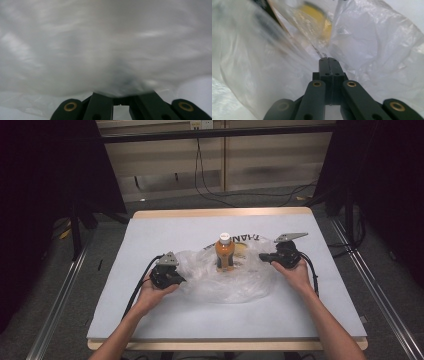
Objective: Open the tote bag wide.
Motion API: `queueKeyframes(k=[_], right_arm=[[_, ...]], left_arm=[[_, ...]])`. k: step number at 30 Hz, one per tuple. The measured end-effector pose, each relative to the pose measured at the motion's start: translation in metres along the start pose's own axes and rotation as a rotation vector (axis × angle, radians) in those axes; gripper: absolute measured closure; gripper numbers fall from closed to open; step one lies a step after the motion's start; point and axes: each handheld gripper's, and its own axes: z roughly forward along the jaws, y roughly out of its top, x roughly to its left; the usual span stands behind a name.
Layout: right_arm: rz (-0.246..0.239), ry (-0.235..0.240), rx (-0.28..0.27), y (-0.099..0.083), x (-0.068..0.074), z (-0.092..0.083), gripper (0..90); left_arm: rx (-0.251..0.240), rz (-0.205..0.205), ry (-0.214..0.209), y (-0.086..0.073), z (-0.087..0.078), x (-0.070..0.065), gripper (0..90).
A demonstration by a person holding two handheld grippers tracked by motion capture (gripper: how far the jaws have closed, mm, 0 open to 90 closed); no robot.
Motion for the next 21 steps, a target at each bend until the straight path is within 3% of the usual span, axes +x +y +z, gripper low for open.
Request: queueKeyframes(k=[7, 12, 15, 18, 21], right_arm=[[-0.019, 0.030, -0.081, 0.016, 0.010, -0.017, 90.0], [-0.046, 0.052, -0.087, 0.032, 0.016, -0.017, 90.0], [-0.062, 0.073, -0.067, 0.043, 0.019, -0.011, 90.0], [-0.087, 0.104, -0.036, 0.055, 0.023, -0.002, 90.0], [-0.120, 0.129, 0.033, 0.063, 0.029, 0.014, 90.0]], left_arm=[[-0.040, 0.035, -0.021, 0.008, -0.014, -0.018, 90.0], [-0.054, 0.067, -0.050, 0.027, -0.012, -0.030, 90.0], [-0.023, 0.100, -0.057, 0.040, -0.006, -0.032, 90.0], [0.012, 0.098, -0.054, 0.052, 0.006, -0.028, 90.0], [0.034, 0.089, -0.055, 0.062, 0.021, -0.021, 90.0]])
